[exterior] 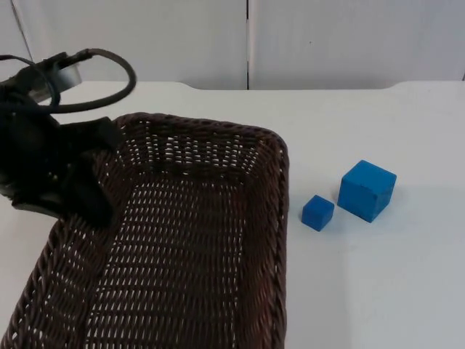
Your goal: Pick up the basket with the left hand and place the largest block into the basket with the right hand.
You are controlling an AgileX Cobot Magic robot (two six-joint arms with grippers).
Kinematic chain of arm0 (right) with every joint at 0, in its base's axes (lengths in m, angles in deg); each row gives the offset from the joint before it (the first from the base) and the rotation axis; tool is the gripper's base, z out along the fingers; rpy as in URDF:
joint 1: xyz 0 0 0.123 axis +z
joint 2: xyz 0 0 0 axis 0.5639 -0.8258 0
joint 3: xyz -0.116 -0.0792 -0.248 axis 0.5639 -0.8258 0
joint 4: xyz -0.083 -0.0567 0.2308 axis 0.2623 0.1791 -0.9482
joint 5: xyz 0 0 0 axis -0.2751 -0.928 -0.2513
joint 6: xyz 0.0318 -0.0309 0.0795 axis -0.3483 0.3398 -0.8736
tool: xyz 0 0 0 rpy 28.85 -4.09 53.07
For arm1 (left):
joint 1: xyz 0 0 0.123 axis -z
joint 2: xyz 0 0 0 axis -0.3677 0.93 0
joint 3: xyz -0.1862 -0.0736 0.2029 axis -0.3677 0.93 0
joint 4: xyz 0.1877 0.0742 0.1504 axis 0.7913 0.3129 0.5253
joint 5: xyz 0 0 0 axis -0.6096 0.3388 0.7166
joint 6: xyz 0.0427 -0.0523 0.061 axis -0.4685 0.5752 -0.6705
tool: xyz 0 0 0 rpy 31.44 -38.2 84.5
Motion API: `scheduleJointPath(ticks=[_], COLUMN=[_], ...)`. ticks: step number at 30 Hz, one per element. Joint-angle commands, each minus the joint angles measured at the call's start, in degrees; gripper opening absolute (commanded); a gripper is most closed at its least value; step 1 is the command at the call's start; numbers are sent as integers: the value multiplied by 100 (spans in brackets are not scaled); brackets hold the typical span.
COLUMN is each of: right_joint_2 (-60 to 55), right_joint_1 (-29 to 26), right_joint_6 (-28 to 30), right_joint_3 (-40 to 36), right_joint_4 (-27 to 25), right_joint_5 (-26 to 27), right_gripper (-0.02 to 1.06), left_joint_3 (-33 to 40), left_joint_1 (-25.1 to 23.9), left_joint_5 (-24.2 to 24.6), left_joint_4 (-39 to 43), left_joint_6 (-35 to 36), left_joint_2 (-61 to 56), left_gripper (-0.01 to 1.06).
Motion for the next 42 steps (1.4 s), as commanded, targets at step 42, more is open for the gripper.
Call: scheduleJointPath(ticks=[42], right_joint_2=[-2363], right_joint_1=[-19], right_joint_6=[47], right_joint_3=[634], right_joint_4=[-15], right_joint_5=[1384], right_gripper=[105], left_joint_3=[-33], left_joint_1=[-406], left_joint_5=[175], left_joint_4=[-603], left_joint_6=[-731], left_joint_2=[74], left_gripper=[4])
